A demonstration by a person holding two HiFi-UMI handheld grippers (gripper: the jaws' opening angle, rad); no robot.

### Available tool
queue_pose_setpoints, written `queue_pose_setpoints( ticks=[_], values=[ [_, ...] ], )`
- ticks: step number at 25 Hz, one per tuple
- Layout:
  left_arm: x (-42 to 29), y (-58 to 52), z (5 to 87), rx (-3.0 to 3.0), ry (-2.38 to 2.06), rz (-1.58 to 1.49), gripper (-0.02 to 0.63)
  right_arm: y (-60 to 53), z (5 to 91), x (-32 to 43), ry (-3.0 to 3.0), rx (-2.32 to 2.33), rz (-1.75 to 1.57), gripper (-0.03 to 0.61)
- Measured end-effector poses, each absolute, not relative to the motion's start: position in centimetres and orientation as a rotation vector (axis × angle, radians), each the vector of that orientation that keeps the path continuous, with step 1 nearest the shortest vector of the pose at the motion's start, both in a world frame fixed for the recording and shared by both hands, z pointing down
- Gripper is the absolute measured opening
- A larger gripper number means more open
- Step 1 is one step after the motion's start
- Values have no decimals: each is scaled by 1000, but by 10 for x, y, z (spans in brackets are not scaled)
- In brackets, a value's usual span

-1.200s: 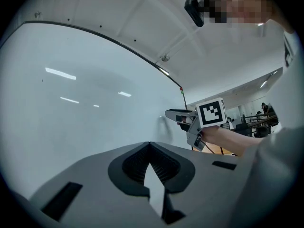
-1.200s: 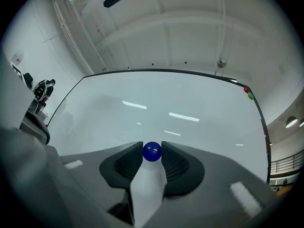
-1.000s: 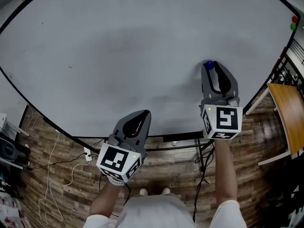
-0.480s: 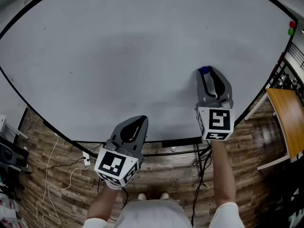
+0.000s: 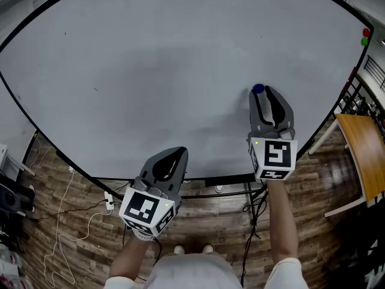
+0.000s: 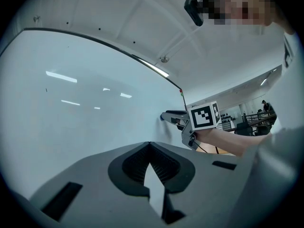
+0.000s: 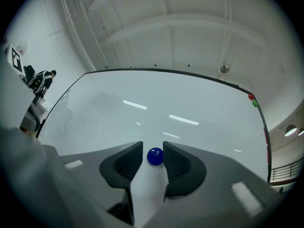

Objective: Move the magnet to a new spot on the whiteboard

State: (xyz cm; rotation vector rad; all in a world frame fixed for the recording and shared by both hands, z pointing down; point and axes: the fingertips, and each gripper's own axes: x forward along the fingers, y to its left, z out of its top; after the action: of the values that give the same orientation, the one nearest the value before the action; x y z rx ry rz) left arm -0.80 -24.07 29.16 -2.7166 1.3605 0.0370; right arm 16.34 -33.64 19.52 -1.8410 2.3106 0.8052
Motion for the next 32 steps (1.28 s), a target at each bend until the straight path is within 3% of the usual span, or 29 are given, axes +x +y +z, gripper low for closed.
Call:
queue_pose_setpoints(
  ticks=[8,20,32],
  values=[
    [-15,-221,290,-2708,1356,47,2,-300,204,157,2332,-1831,768,125],
    [-26,-197,297,-2686,1365,41,2,-233,237,152,2410,-1780,639,8],
    [-44,-184,315,-2689,1427,35,2,-200,299,144,2448,-1764,413,2]
  ],
)
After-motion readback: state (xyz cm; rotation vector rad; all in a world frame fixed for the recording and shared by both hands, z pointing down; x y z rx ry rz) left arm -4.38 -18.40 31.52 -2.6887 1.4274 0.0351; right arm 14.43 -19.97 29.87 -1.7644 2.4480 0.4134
